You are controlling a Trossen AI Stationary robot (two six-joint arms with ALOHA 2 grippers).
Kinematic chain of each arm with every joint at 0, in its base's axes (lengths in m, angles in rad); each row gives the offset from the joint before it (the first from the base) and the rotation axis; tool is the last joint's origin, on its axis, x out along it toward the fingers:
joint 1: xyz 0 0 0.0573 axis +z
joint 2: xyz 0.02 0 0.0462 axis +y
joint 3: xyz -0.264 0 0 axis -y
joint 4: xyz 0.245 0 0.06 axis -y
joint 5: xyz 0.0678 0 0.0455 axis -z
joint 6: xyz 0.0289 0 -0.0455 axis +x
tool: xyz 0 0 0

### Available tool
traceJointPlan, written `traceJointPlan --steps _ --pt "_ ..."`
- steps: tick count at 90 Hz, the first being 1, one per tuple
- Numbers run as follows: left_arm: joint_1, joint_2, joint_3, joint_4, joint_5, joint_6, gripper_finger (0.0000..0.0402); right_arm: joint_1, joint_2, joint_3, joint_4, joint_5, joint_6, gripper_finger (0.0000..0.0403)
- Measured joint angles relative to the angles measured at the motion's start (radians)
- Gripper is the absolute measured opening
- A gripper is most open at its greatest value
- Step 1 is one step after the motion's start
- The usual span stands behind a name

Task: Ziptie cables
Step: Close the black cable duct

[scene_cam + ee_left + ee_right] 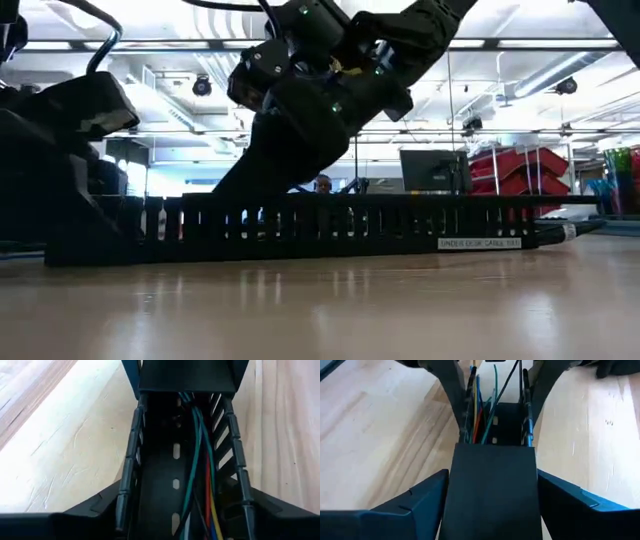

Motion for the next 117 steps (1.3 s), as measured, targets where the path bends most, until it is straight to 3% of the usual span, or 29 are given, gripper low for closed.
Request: traceJointPlan --steps 17,66,106,117 --pt "0.0 0.0 -0.001 -0.005 0.003 0.002 0.0225 0.0 0.0 0.0 0.003 0.0 0.006 0.0238" --pt "0.0 0.001 -0.005 0.031 -0.005 0.024 0.0228 -0.001 0.028 0.002 0.086 -0.027 0.107 0.0229" --pt "0.0 0.002 -0.006 0.055 -0.029 0.039 0.0226 0.001 0.086 0.082 0.068 -0.014 0.196 0.0227" --pt "0.001 0.002 -0.009 0.058 -0.032 0.032 0.0223 0.0 0.079 0.083 0.044 -0.021 0.147 0.0229"
